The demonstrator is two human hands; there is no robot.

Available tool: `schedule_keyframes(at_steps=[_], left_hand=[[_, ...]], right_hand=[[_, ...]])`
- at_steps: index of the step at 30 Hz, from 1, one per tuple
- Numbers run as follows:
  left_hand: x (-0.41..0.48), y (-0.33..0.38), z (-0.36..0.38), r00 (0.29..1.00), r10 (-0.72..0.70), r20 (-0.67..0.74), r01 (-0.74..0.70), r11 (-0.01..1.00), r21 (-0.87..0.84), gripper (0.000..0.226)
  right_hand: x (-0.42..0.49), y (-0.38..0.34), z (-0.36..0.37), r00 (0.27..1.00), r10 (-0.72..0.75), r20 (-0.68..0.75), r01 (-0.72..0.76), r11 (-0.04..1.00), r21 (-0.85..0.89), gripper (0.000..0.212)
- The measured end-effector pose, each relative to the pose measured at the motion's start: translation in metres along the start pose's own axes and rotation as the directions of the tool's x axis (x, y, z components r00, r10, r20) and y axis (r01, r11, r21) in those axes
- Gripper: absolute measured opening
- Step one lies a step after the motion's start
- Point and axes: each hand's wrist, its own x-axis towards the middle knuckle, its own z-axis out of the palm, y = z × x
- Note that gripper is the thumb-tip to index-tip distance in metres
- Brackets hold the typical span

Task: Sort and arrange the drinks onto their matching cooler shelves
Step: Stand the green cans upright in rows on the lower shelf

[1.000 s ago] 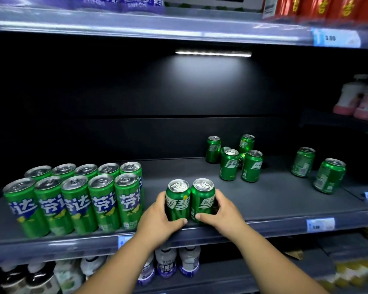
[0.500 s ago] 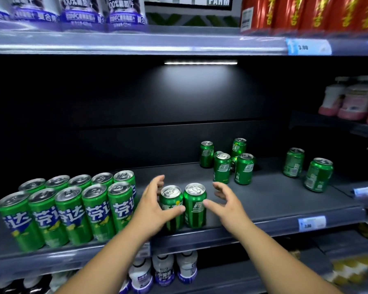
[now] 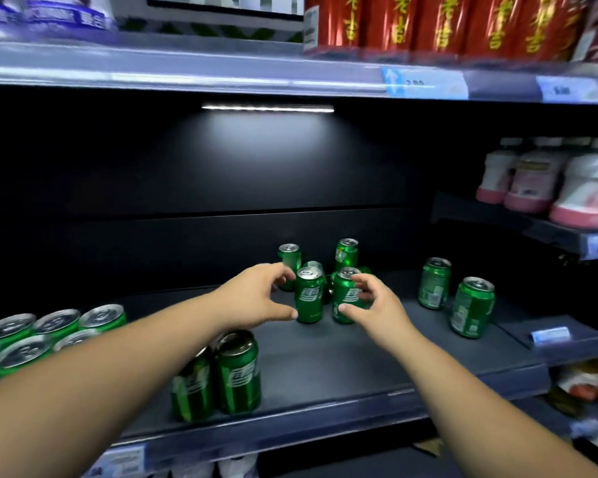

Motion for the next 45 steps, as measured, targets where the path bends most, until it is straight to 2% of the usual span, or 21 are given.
schedule_keyframes(at_steps=[5, 8, 12, 17, 21, 25, 30, 41, 45], left_hand=[[0.058, 0.002, 0.022, 0.996, -0.081, 0.043, 0.079, 0.996, 0.05, 0.068], [0.086, 0.002, 0.033, 0.989, -0.143, 0.043, 0.139, 0.986, 0.09, 0.074], [0.109, 0.002, 0.047, 0.97, -0.238, 0.056, 0.233, 0.969, 0.082, 0.089], [0.125, 0.0, 0.057, 0.943, -0.324, 0.069, 0.312, 0.938, 0.15, 0.092], [0.134, -0.003, 0.059, 0.926, -0.37, 0.073, 0.358, 0.923, 0.141, 0.086], [0.137, -0.009, 0.058, 0.922, -0.38, 0.077, 0.371, 0.922, 0.11, 0.073], [0.13, -0.016, 0.048, 0.929, -0.358, 0.092, 0.352, 0.933, 0.078, 0.078], [0.038, -0.057, -0.015, 0.917, -0.366, 0.158, 0.329, 0.919, 0.218, 0.076], [0.004, -0.075, -0.036, 0.907, -0.38, 0.182, 0.34, 0.915, 0.218, 0.073]], right_hand=[[0.042, 0.025, -0.017, 0.998, -0.012, 0.06, 0.013, 1.0, -0.028, 0.058], [0.063, 0.039, -0.017, 0.995, 0.001, 0.096, 0.001, 1.0, -0.025, 0.068], [0.086, 0.053, -0.017, 0.987, 0.004, 0.162, -0.002, 1.0, -0.012, 0.075], [0.101, 0.061, -0.016, 0.969, -0.014, 0.247, 0.018, 1.0, -0.014, 0.076], [0.109, 0.063, -0.015, 0.954, -0.023, 0.298, 0.028, 1.0, -0.012, 0.077], [0.111, 0.065, -0.014, 0.953, -0.031, 0.3, 0.038, 0.999, -0.018, 0.068], [0.108, 0.061, -0.011, 0.962, -0.049, 0.269, 0.049, 0.999, 0.008, 0.058], [0.073, -0.006, 0.064, 0.91, -0.109, 0.4, 0.057, 0.988, 0.141, 0.065], [0.058, -0.037, 0.096, 0.895, -0.128, 0.427, 0.056, 0.983, 0.177, 0.063]])
